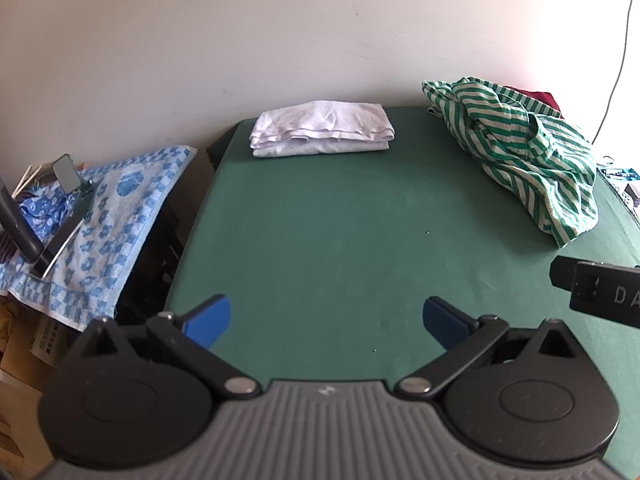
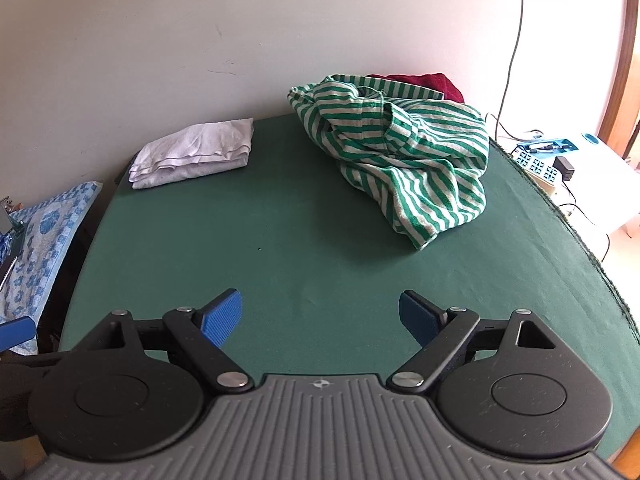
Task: Fold clothes
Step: 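Move both tools toward the green-and-white striped shirt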
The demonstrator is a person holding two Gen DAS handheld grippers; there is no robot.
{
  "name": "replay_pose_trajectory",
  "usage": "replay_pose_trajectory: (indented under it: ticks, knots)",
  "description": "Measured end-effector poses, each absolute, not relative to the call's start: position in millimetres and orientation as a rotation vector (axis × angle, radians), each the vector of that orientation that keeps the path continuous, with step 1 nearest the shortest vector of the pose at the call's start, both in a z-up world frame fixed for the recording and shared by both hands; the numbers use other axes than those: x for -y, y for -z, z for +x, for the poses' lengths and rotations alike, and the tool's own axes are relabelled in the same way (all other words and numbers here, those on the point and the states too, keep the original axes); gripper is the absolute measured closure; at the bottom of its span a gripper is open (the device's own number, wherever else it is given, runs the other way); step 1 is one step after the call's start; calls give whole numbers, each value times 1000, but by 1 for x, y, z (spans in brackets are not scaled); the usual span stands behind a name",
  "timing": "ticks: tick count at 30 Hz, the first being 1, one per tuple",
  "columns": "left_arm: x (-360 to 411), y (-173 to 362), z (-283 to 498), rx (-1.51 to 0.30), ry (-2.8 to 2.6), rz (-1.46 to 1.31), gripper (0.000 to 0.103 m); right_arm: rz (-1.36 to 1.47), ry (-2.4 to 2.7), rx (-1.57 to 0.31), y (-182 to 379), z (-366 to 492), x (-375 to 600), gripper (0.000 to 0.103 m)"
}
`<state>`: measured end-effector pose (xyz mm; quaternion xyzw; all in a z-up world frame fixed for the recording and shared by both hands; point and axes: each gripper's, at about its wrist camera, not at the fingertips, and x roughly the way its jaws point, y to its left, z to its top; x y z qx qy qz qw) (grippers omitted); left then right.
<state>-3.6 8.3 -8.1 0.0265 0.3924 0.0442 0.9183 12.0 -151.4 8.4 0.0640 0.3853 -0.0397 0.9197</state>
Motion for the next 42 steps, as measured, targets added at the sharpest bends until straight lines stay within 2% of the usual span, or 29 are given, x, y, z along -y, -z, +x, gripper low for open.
replay_pose_trajectory:
  ticks: [14, 42]
  knots:
    - [16, 13, 2, -823, -21, 92, 0, 122, 147, -846, 15, -4, 174, 15]
    - [52, 19, 9, -834, 72, 129, 0, 162, 222, -850, 21, -9, 207, 15]
